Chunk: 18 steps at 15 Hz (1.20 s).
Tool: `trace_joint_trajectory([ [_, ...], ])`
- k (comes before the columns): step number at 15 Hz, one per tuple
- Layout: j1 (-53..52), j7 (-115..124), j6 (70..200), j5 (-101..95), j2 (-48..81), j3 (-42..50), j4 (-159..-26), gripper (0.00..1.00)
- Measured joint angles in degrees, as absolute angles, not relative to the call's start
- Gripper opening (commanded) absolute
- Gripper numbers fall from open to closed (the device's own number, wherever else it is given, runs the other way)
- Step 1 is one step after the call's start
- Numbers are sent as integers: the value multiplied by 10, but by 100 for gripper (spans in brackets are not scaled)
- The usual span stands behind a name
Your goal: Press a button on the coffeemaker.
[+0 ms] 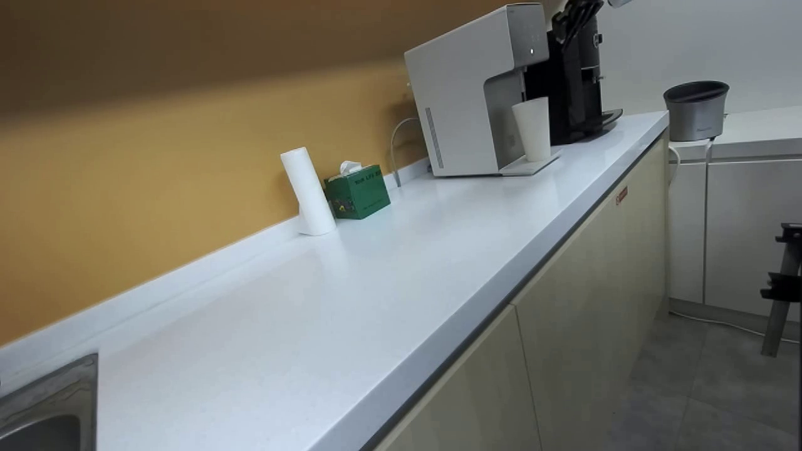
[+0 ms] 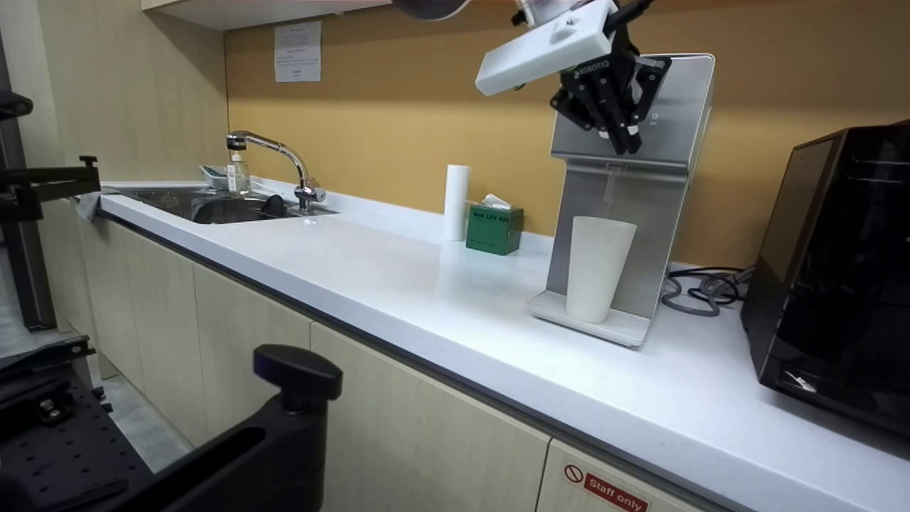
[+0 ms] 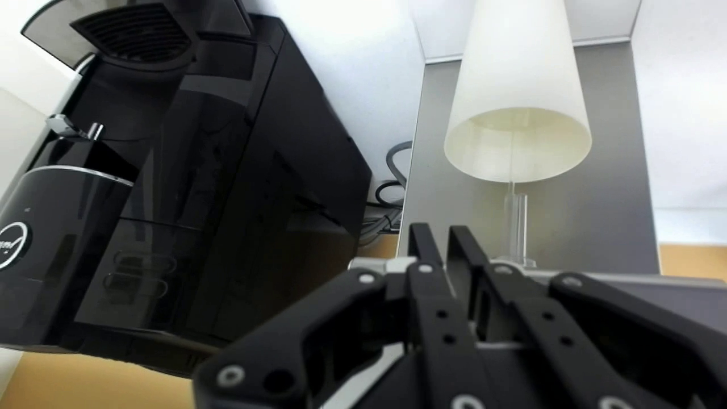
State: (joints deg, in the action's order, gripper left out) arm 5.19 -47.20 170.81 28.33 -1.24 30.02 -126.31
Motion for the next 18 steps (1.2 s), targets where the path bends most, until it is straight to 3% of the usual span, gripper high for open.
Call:
trace_joint_trajectory([
  [8, 94, -370, 1601, 111, -96, 270, -1289, 98],
  [18, 120, -303, 1502, 57, -157, 219, -1304, 100],
])
